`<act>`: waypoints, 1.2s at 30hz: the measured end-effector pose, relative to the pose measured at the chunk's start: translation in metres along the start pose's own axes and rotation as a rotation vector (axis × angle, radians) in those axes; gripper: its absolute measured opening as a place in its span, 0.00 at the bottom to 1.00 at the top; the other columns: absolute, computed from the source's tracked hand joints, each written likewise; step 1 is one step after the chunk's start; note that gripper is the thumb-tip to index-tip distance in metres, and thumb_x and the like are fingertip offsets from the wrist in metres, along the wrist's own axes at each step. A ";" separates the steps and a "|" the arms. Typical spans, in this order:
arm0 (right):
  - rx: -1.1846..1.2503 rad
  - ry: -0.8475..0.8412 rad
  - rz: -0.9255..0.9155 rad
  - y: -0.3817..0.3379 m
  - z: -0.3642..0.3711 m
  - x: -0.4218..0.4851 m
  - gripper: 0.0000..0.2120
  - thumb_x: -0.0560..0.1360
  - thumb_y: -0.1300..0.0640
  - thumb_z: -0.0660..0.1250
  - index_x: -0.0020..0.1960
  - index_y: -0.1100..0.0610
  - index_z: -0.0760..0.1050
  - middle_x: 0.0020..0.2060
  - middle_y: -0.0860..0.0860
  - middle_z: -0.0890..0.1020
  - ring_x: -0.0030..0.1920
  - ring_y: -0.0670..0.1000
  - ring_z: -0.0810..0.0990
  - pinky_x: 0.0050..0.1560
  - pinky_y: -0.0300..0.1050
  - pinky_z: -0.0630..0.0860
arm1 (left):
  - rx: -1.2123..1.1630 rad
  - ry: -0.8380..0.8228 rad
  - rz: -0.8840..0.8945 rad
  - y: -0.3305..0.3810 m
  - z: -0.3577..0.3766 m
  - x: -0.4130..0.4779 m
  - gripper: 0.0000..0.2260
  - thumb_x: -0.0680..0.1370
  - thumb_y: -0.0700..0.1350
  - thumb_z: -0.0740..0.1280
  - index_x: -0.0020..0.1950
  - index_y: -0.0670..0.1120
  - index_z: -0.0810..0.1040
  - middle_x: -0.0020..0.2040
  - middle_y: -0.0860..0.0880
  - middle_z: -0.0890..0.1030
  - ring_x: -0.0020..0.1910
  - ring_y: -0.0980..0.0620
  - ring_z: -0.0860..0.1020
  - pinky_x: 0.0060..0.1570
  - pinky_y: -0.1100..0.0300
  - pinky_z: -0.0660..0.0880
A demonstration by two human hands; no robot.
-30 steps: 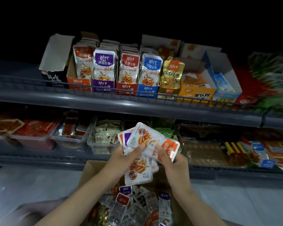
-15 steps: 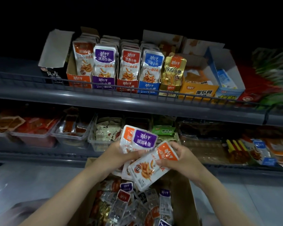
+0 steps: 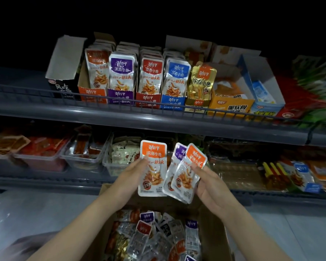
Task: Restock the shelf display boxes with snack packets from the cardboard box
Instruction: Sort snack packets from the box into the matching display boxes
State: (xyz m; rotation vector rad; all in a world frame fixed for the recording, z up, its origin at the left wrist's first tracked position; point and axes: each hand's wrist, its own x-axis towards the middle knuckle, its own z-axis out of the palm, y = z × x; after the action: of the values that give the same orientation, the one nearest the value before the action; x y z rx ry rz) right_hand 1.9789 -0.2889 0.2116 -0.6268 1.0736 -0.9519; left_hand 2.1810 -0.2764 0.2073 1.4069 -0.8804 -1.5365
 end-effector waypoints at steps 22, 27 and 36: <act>-0.538 0.030 -0.269 -0.015 0.027 -0.001 0.09 0.76 0.55 0.67 0.56 0.53 0.77 0.44 0.48 0.86 0.46 0.50 0.83 0.39 0.41 0.75 | 0.000 -0.040 0.024 0.020 -0.020 -0.004 0.07 0.75 0.40 0.70 0.52 0.46 0.78 0.44 0.49 0.86 0.45 0.48 0.84 0.52 0.49 0.79; -0.698 -0.094 -0.287 -0.028 0.061 0.003 0.15 0.72 0.59 0.72 0.57 0.54 0.74 0.45 0.48 0.86 0.41 0.47 0.84 0.35 0.40 0.77 | -0.028 -0.031 0.067 0.031 -0.032 -0.008 0.10 0.76 0.48 0.68 0.56 0.47 0.77 0.47 0.48 0.86 0.45 0.49 0.85 0.47 0.52 0.81; -0.767 -0.097 -0.763 -0.121 0.131 0.029 0.24 0.74 0.64 0.69 0.64 0.47 0.68 0.51 0.44 0.79 0.48 0.46 0.82 0.40 0.40 0.82 | -0.105 0.168 0.264 0.094 -0.101 0.009 0.06 0.78 0.47 0.67 0.53 0.48 0.79 0.48 0.48 0.85 0.44 0.51 0.84 0.43 0.56 0.79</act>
State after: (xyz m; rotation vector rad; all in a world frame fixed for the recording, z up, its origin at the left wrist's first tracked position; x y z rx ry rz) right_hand 2.0646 -0.3740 0.3462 -1.7846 1.1168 -1.1157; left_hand 2.2931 -0.3169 0.2780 1.2677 -0.8341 -1.2298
